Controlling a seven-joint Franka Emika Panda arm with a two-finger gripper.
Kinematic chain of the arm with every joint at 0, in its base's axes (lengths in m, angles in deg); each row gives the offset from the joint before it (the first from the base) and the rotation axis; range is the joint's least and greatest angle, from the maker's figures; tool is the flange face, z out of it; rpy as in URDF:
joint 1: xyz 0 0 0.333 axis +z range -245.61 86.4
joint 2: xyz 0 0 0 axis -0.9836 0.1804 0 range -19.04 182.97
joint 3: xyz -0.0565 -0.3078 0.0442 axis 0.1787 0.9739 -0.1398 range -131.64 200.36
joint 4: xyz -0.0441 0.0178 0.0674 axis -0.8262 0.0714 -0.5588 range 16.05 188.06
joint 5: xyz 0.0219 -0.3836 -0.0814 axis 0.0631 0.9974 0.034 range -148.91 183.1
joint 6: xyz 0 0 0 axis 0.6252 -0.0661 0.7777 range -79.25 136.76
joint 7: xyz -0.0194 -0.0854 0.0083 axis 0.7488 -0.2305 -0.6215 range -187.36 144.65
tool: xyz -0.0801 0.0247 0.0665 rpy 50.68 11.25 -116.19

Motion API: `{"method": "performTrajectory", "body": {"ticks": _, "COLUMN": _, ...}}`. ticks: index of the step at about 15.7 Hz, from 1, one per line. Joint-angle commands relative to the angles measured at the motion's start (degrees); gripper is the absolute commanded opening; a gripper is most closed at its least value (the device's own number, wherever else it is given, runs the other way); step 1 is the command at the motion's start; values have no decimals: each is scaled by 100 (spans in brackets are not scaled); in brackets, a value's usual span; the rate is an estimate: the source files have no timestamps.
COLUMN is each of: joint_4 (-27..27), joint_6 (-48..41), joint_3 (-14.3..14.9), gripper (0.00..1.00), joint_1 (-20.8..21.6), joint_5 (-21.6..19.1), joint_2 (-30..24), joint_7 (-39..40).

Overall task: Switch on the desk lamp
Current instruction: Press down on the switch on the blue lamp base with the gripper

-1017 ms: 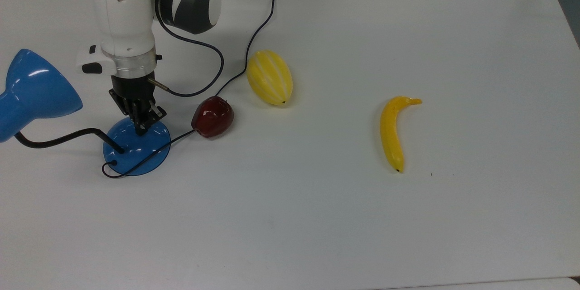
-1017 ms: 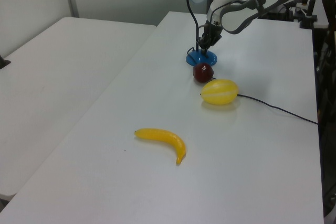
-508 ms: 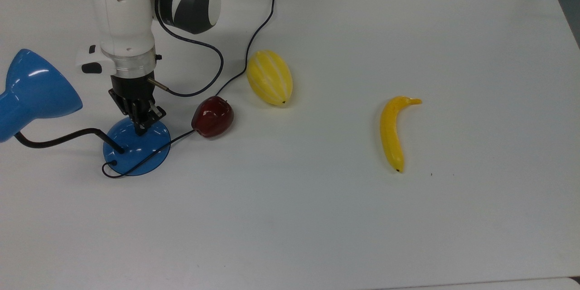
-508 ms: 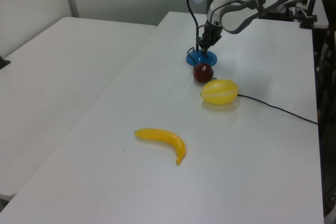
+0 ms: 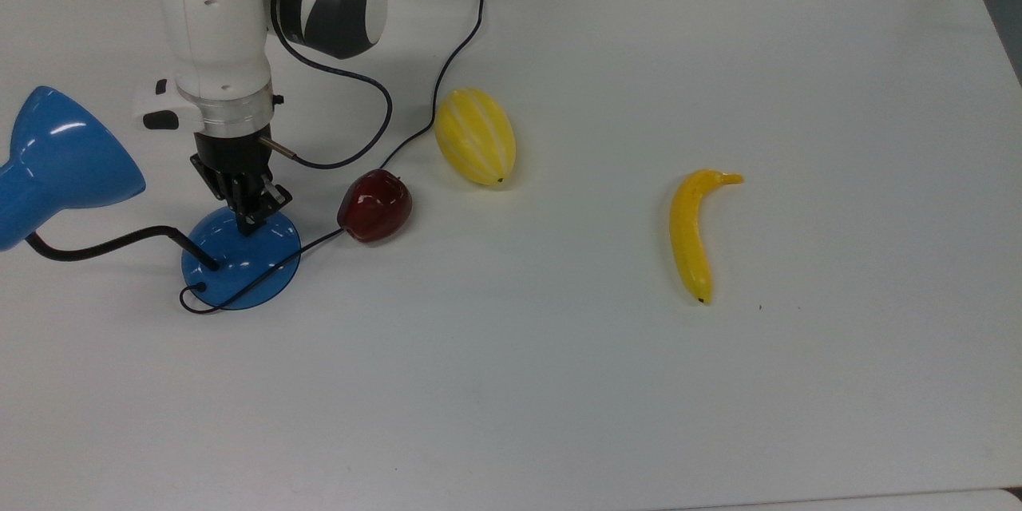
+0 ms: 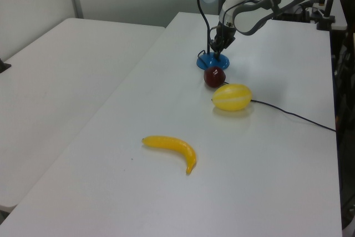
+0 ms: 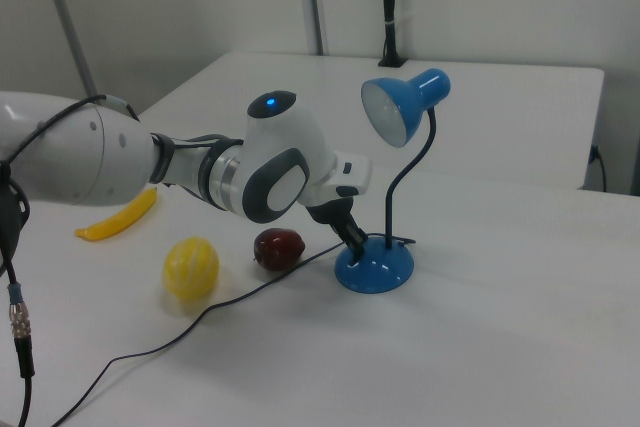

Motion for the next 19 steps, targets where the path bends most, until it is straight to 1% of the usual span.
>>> {"method": "performTrajectory", "body": {"ticks": 1, "joint_4": 1, "joint_6": -248, "joint_3": 32, "gripper": 0, "joint_1": 21, "joint_5": 68, "joint_2": -105, "joint_7": 65}}
{"method": "performTrajectory", "body": {"ticks": 5, "joint_4": -17, "joint_6": -626, "joint_3": 32, "gripper": 0, "joint_1": 13, "joint_5": 68, "joint_2": -157, "joint_7": 249}}
{"method": "performTrajectory", "body": {"ticks": 19, "joint_4": -17, "joint_6": -556, "joint_3": 32, "gripper": 0, "joint_1": 4, "joint_5": 51, "joint_2": -114, "joint_7": 206}}
